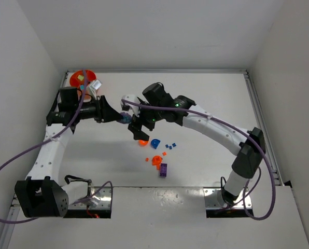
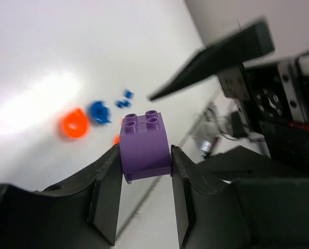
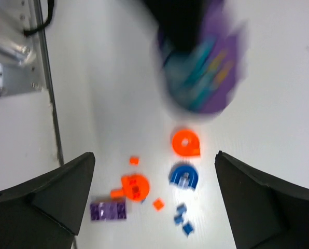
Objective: Sort the legos into containers by color
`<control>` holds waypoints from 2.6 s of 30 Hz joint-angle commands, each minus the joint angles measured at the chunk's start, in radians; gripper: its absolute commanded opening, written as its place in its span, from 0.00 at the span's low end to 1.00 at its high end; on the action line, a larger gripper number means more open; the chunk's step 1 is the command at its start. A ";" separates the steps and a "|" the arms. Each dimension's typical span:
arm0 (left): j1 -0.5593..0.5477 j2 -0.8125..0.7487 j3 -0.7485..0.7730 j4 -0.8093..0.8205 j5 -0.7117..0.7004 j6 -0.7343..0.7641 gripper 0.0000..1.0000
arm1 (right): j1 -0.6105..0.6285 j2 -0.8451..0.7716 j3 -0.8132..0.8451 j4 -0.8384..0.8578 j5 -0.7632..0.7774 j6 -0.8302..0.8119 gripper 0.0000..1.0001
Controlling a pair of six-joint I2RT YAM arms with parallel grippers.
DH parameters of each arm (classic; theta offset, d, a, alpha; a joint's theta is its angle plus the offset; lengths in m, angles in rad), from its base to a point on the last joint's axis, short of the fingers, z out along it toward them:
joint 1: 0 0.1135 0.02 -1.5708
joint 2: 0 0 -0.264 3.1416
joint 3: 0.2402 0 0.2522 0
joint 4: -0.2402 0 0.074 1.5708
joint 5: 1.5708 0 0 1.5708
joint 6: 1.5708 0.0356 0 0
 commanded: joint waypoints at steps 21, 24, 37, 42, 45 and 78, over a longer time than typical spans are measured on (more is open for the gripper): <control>0.263 0.741 0.966 -0.137 -1.022 0.045 0.00 | -0.091 -0.209 -0.342 0.085 0.115 -0.055 0.99; 0.283 0.831 1.018 -0.137 -1.022 0.054 0.00 | -0.101 -0.209 -0.351 0.094 0.115 -0.046 0.99; 0.293 1.102 1.258 -0.137 -1.021 0.094 0.01 | -0.138 -0.166 -0.351 0.103 0.097 -0.027 0.99; 0.293 1.146 1.281 -0.137 -1.021 0.094 0.03 | -0.147 -0.146 -0.342 0.103 0.077 -0.027 0.99; 0.293 1.165 1.292 -0.137 -1.021 0.103 0.04 | -0.157 -0.137 -0.333 0.094 0.066 -0.027 0.99; 0.274 0.143 0.416 -0.082 -0.493 0.281 0.80 | -0.173 -0.321 -0.721 0.003 -0.165 -0.130 0.77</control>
